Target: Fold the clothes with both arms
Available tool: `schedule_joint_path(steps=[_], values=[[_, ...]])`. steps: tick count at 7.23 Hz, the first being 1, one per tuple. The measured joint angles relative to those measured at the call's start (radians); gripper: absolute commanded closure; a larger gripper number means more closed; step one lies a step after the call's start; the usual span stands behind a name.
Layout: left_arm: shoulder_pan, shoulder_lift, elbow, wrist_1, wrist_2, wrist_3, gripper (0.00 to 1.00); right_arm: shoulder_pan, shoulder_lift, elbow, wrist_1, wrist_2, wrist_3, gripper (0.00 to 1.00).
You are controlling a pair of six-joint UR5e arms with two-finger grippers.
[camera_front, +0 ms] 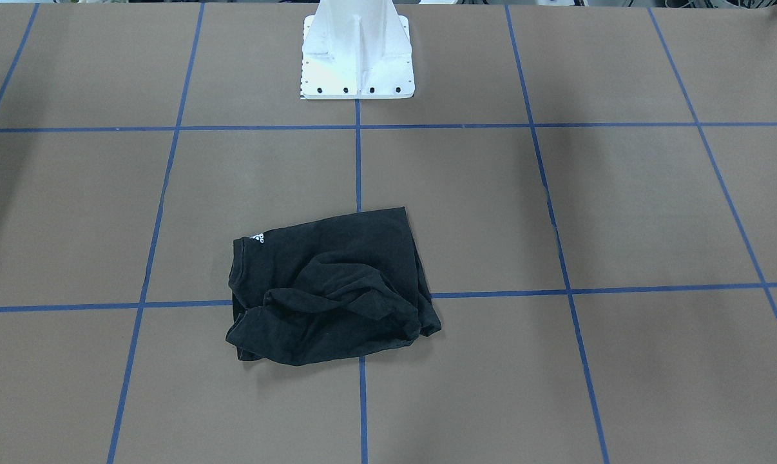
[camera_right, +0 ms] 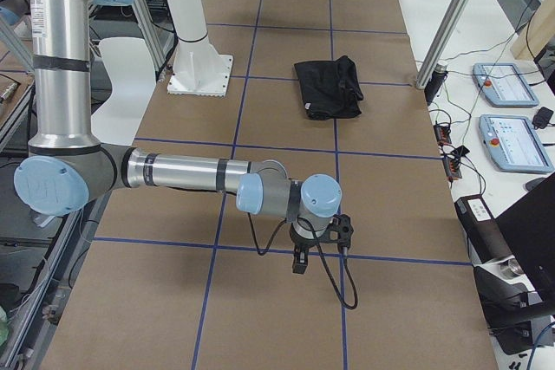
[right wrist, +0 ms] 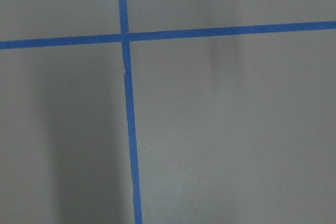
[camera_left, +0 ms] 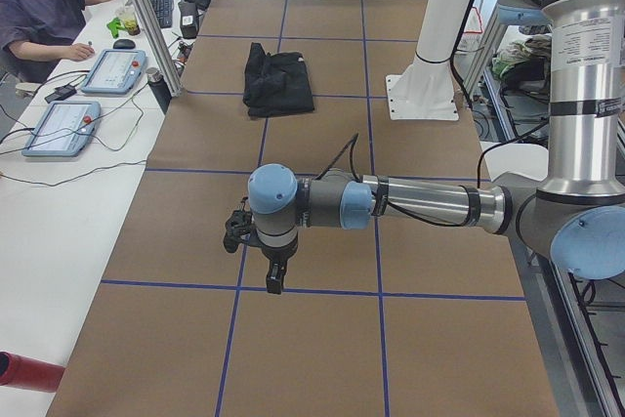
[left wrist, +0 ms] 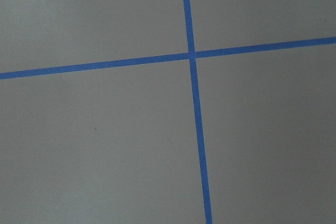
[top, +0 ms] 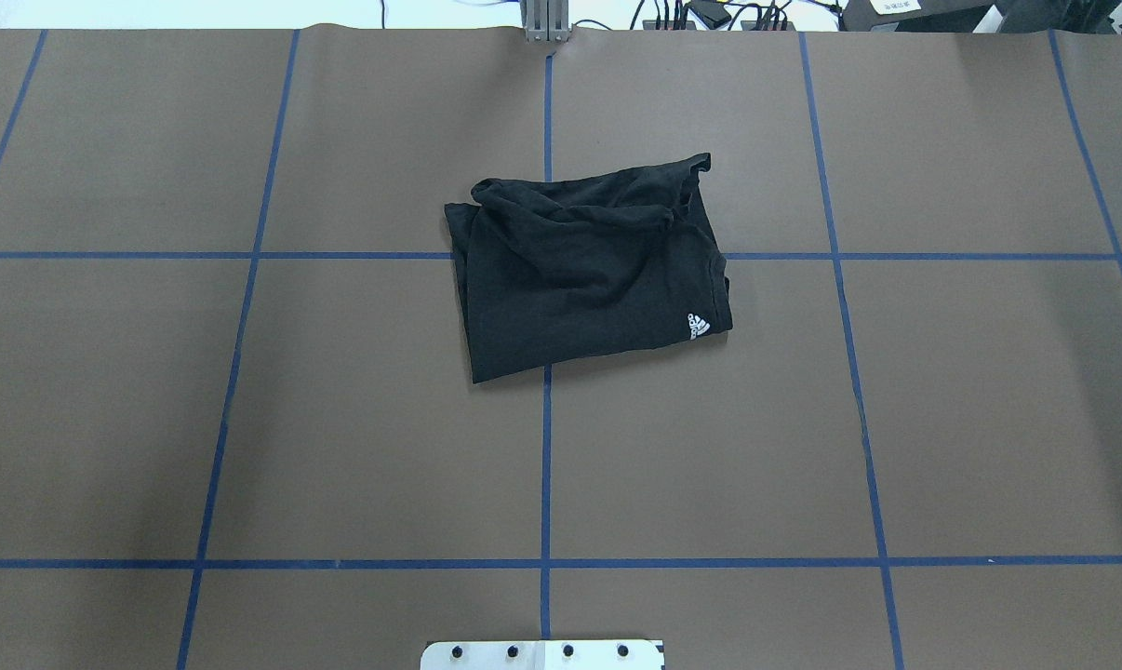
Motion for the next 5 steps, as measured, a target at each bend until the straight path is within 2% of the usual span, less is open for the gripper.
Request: schedule_joint_path(steps=[5], values=[[0.001, 0.005, 0.01, 0.006, 0.005, -0.005, 0.0, -0.02, 0.0, 0.011, -0.001, 0.006, -0.002, 0.0]])
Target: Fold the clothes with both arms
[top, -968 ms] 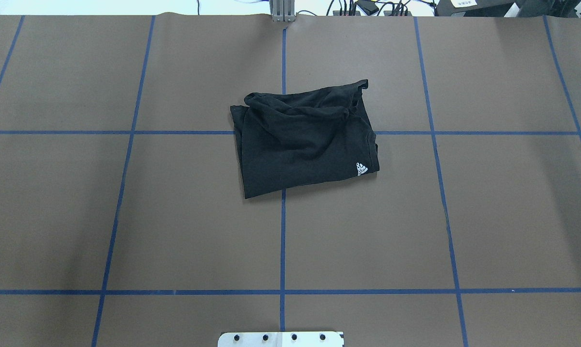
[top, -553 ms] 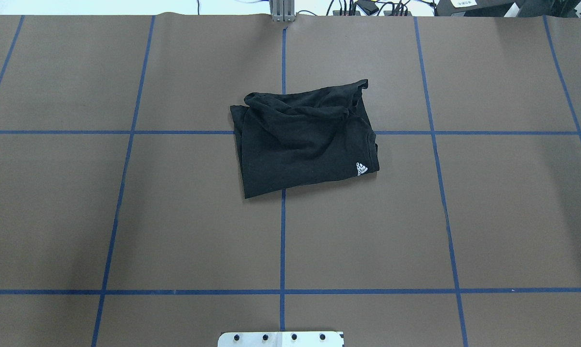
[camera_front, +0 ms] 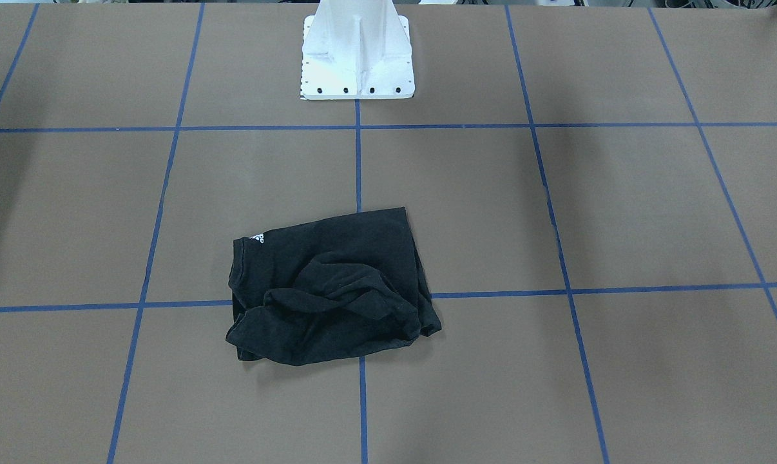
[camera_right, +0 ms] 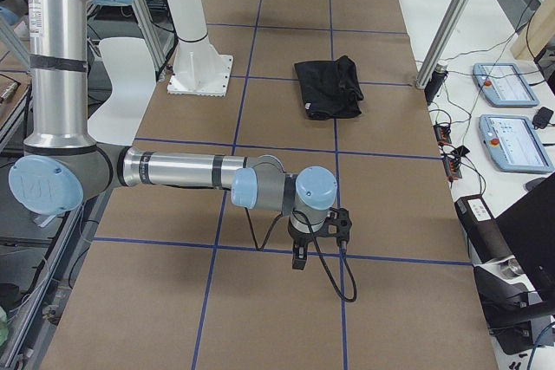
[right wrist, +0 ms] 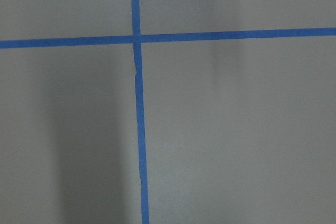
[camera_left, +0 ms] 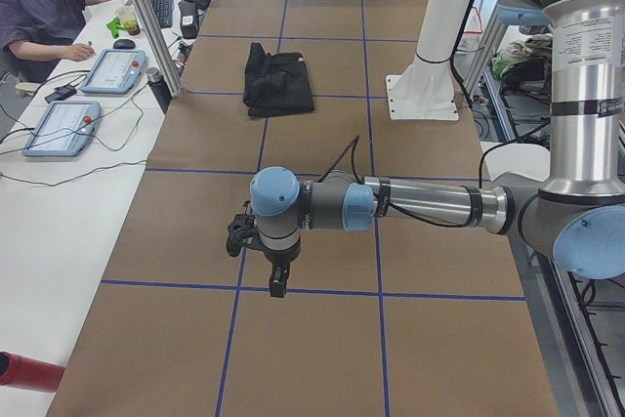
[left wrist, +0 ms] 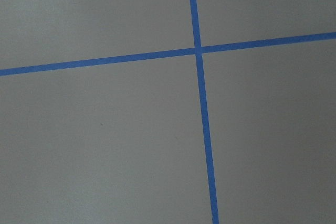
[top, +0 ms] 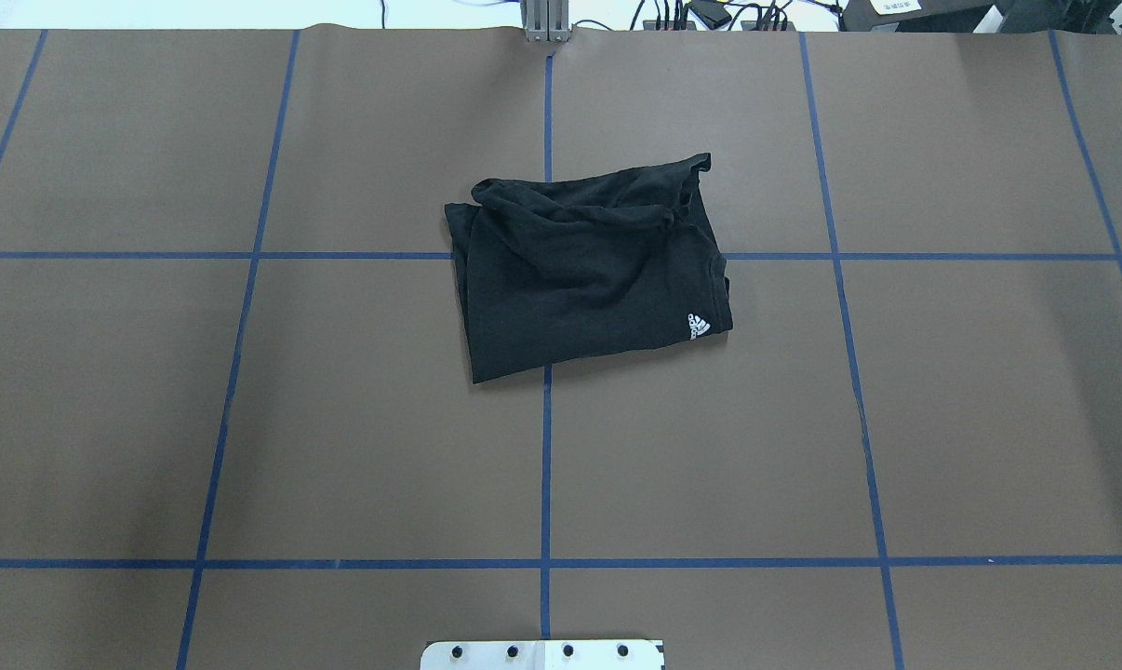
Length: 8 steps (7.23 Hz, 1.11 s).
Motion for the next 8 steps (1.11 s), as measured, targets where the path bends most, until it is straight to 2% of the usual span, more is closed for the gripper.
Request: schedule_joint_path(steps=[8], values=[[0.002, 0.023, 0.035, 0.002, 0.0, -0.001, 0.0, -0.038, 0.0, 0.035, 0.002, -0.001, 0.011, 0.0]])
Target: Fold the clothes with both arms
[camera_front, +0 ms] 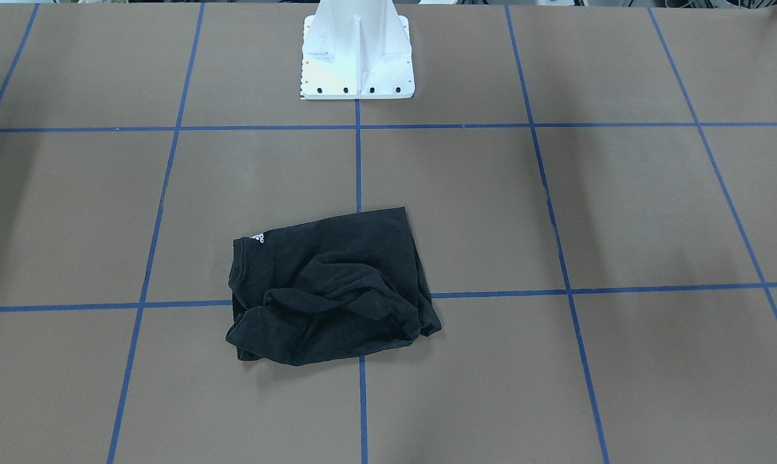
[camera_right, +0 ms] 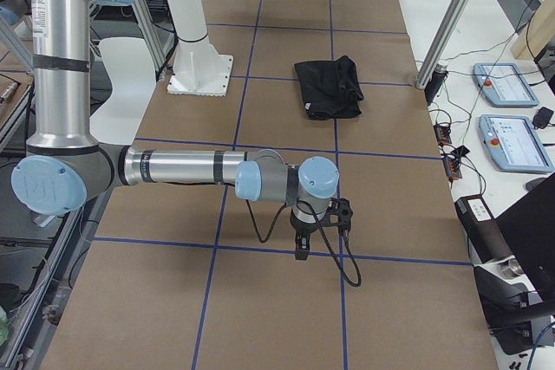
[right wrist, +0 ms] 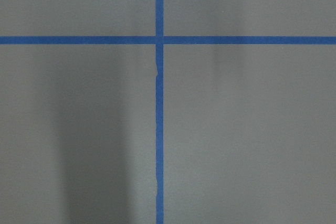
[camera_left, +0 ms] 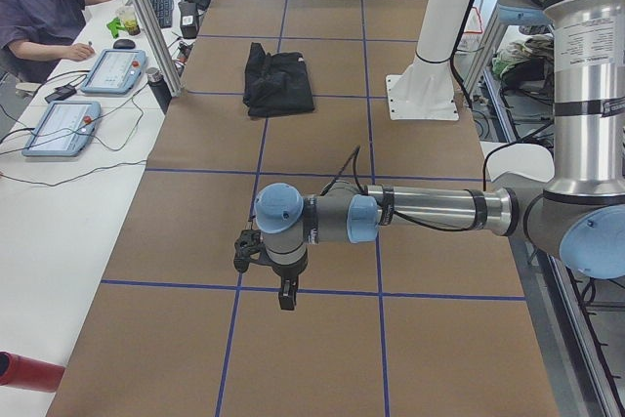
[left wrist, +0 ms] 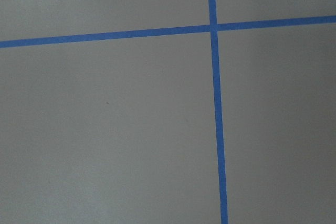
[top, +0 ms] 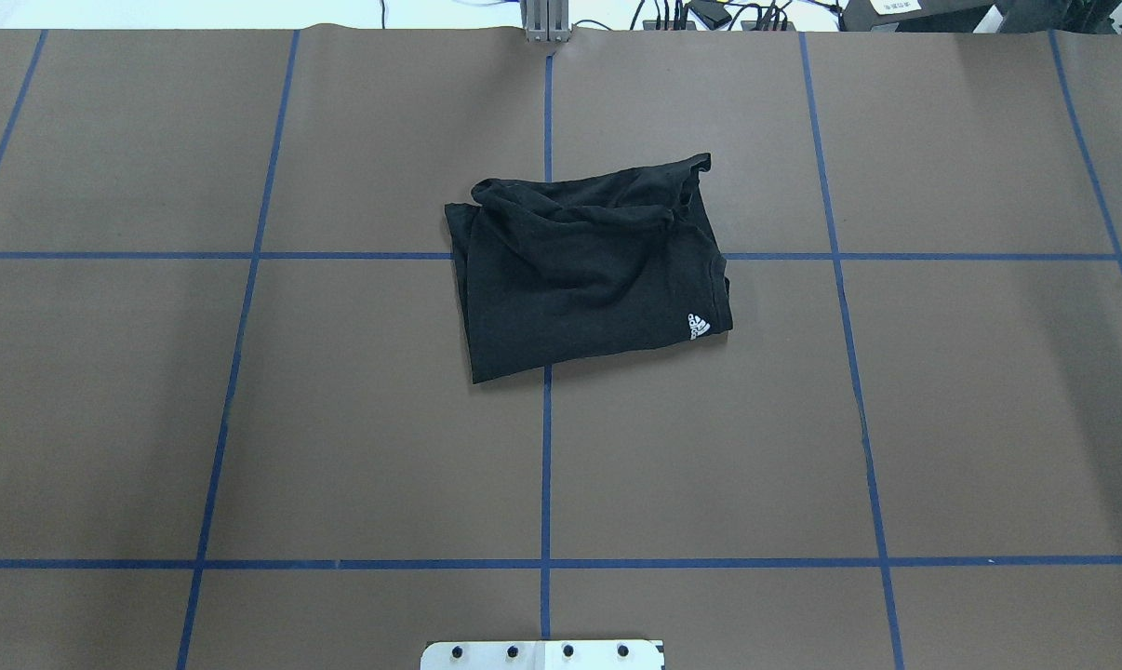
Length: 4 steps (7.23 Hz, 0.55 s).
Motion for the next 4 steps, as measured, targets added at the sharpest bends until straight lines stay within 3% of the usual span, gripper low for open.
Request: schedule_joint_path(steps=[4], values=[[0.001, -0.001, 0.001, -0.002, -0.002, -0.001, 0.0, -0.013, -0.005, 0.017, -0.001, -0.002, -0.001, 0.0]])
